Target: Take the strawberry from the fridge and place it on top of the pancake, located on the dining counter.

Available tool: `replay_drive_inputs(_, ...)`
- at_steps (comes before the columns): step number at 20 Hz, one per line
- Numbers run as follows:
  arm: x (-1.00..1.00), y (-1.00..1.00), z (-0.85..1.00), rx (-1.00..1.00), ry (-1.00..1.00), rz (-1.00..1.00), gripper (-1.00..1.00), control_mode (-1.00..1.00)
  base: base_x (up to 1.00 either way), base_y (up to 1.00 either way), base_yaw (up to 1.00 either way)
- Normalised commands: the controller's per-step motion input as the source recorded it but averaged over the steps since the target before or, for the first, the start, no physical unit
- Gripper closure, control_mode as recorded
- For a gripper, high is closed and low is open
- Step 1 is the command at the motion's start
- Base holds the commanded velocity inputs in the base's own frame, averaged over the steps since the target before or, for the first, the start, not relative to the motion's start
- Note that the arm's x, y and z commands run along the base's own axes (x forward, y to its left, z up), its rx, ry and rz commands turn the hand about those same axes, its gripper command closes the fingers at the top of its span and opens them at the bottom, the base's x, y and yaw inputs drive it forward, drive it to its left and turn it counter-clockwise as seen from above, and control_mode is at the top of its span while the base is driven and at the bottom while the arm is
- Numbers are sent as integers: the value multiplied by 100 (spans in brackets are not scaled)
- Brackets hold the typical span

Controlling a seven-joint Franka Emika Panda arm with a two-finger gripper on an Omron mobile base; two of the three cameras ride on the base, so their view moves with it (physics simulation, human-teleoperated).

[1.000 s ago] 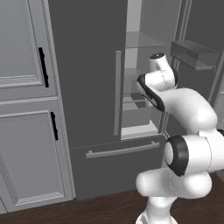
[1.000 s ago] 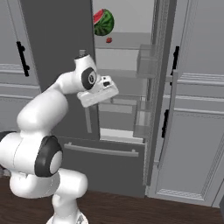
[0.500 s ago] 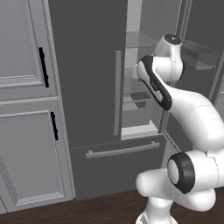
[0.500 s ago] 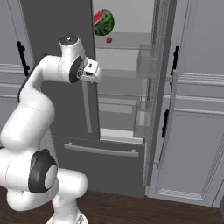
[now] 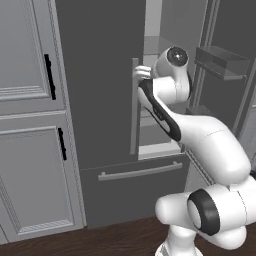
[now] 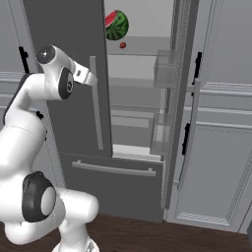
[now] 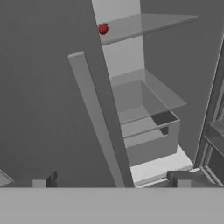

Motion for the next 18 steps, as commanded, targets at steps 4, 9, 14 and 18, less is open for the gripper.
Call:
replay_drive_inputs(4,37,13,-18,-2,-1,4,-100,-100,0,0,0)
replay_drive_inputs(9,51,-2,-1,-10,16,21,-100,-100,0,0,0)
replay_drive_inputs(14,38,0,-21,-20,5,16,-100,-100,0,0,0)
replay_drive_inputs(18,16,0,-31,-11,-5,-3,-100,-100,0,0,0)
